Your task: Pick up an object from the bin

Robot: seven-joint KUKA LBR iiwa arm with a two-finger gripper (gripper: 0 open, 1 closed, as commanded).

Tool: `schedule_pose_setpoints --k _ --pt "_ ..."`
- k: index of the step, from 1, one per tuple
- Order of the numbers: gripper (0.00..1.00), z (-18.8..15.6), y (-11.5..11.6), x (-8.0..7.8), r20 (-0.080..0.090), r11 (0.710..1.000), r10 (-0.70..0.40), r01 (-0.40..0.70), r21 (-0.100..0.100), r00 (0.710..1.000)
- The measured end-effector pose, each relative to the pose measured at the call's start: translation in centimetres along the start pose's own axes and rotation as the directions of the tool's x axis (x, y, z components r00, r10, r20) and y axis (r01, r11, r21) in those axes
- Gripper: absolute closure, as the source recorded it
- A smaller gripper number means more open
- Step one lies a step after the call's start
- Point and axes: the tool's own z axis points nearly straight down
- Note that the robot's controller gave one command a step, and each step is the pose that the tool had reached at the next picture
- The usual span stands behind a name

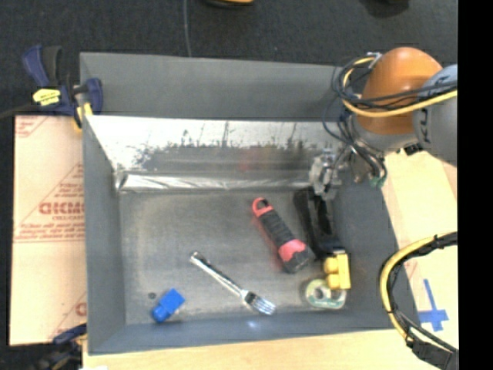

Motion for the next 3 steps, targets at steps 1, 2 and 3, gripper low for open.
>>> schedule_pose_setpoints --k 1,2,3 --pt "1.00 1.90 -1.12 0.17 0.032 1.000 0.017 -0.017 0.001 0.999" --pt "1.00 1.86 -1.07 0.19 0.030 1.000 0.015 -0.015 0.003 0.999" --pt "0.00 2.66 -0.99 0.80 0.011 1.000 0.013 -0.013 0.001 1.000"
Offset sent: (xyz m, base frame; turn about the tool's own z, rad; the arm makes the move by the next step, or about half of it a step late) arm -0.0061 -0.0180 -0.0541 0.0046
